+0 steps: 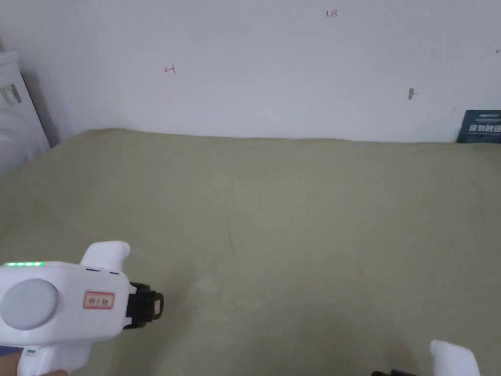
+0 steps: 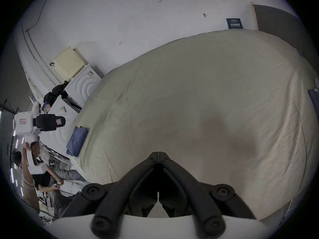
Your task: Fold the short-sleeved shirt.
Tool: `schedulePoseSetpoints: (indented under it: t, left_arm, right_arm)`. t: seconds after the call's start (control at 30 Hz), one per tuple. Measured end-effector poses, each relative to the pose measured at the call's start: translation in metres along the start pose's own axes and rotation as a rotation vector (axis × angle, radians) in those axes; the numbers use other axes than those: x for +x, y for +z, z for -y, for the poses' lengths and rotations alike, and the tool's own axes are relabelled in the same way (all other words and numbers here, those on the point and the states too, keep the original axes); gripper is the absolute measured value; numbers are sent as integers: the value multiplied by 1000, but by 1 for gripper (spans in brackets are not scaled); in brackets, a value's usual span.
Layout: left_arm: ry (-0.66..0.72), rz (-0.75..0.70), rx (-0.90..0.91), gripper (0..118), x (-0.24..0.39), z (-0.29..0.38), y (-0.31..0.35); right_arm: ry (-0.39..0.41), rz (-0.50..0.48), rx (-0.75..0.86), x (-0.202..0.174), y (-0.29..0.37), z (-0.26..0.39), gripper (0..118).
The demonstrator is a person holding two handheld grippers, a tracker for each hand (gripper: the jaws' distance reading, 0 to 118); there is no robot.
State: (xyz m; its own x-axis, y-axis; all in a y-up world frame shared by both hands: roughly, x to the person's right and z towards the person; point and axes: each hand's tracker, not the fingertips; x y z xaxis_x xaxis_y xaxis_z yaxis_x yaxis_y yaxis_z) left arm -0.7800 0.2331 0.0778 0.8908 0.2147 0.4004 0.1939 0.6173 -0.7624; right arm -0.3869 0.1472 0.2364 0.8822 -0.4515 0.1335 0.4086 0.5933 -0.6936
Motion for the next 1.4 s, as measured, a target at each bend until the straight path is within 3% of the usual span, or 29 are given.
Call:
schedulePoseSetpoints:
  t: [0.03,0.17,0.27,0.53,0.67,0.8,1.03,1.1,1.13,1.17,1.2,1.23,1.27,1.3,1.4]
  left_arm:
    - [-53,-35,10,0,20,-2,3]
    - [-60,-92,154,0,58,-2,13]
    - [-64,-126,262,0,81,1,31]
    - [-140,-197,584,0,138,-28,70]
    - [-161,-236,662,0,155,-31,77]
    - [-139,-237,680,0,161,-27,81]
    - [-146,-258,696,1,167,-12,80]
    - [-158,-255,694,9,165,-6,79]
    - [-166,-248,691,26,164,-4,79]
    - [-162,-250,686,63,164,-3,79]
    - [-165,-240,676,89,164,0,78]
    - [-157,-228,682,103,164,3,78]
    - [-146,-223,686,105,163,5,79]
    - [-141,-212,694,105,163,8,82]
    - [-133,-204,708,105,161,10,87]
  right_arm:
    - [-1,-3,13,2,6,0,0]
    - [23,28,85,3,25,-4,0]
    - [159,185,186,-14,41,-13,0]
    - [367,314,536,-67,91,-69,0]
    - [375,277,629,-87,111,-87,0]
    - [383,309,645,-101,111,-92,0]
    - [318,297,651,-105,112,-75,0]
    - [340,332,639,-107,110,-69,0]
    - [378,366,646,-108,108,-65,2]
    - [389,376,648,-109,107,-63,17]
    - [391,375,643,-110,107,-62,45]
    - [385,372,644,-110,107,-62,79]
    - [381,374,644,-110,107,-63,109]
    - [376,375,648,-109,106,-61,114]
    - [386,387,710,-113,112,-57,115]
